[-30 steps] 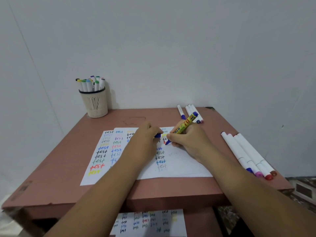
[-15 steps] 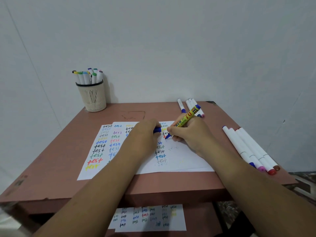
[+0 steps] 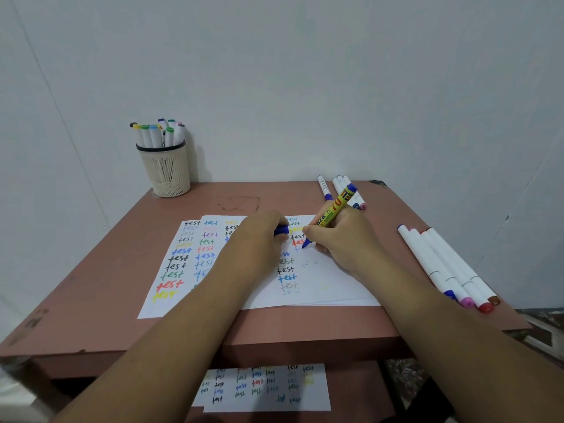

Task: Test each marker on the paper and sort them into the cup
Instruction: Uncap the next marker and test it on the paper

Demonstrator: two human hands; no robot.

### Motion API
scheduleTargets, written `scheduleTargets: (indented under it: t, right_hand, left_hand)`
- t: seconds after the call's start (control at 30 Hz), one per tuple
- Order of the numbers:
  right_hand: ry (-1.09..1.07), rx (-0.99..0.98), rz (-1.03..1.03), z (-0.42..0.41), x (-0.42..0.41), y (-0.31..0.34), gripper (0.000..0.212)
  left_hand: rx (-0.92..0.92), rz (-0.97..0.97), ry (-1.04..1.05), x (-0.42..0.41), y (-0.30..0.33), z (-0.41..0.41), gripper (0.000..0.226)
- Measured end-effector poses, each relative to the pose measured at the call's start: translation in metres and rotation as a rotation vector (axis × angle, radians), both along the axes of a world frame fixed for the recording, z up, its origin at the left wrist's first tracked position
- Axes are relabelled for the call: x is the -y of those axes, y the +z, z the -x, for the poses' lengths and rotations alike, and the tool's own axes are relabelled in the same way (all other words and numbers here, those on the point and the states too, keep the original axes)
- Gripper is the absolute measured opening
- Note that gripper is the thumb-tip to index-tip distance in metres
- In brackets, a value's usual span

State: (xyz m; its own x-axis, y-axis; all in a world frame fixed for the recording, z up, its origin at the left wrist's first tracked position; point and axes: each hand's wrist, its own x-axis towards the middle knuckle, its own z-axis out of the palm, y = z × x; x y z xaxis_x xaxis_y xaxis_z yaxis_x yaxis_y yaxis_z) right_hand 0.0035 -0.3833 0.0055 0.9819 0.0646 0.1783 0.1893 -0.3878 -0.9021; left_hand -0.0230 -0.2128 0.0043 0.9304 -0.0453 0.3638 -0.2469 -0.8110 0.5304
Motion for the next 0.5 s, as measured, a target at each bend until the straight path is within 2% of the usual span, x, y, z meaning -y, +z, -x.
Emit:
scheduleTargets:
  t: [0.5]
  right_hand:
    - [-0.071,0.032,0.024,-0.0039,0.0034,-0.0023,0.016]
  left_hand:
    - [-0.016,-0.013,-0.025,-0.0009,0.0025,-0.0009,0.018]
